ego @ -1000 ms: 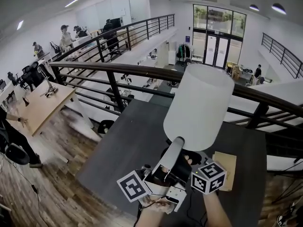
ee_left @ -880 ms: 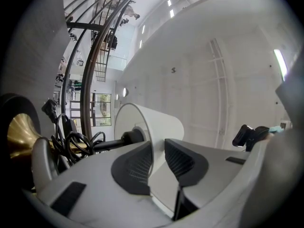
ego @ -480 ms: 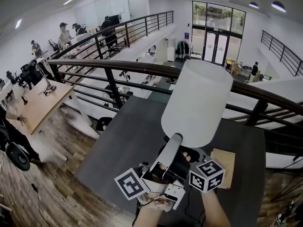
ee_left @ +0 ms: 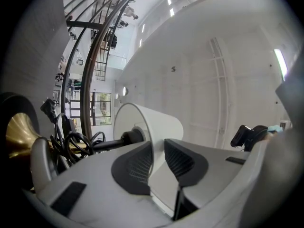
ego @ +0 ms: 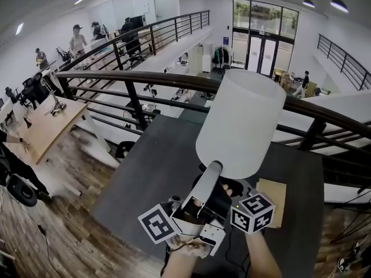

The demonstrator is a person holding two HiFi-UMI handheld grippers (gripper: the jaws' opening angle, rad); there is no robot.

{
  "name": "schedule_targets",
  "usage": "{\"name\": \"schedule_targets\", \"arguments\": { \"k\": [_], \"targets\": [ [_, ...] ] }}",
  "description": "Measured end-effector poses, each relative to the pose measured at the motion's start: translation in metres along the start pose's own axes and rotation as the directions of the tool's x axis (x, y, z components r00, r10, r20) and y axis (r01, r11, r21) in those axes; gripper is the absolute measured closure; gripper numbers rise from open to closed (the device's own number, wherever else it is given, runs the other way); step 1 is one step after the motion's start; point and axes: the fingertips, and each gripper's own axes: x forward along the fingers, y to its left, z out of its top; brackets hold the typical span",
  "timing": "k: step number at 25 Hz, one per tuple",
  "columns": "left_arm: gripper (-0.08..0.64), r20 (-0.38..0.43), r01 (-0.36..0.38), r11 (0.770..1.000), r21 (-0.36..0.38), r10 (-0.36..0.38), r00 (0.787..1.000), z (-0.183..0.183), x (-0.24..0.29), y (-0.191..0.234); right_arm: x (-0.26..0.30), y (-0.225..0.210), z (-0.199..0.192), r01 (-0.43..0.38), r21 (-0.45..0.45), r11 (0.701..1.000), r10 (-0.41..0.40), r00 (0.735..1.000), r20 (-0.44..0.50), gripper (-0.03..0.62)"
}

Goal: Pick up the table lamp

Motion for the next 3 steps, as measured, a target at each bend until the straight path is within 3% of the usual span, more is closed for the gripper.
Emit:
{"name": "schedule_targets", "arguments": {
  "k": [3],
  "targets": [
    [0.468, -0.001, 0.0, 1.0, 0.001, 0.0, 1.0, -0.0027, 0.0003, 0.0013, -0.002, -0.0024, -0.0007, 0.003, -0.001, 1.0, -0.003, 1.0, 0.002, 0.454]
  ]
}}
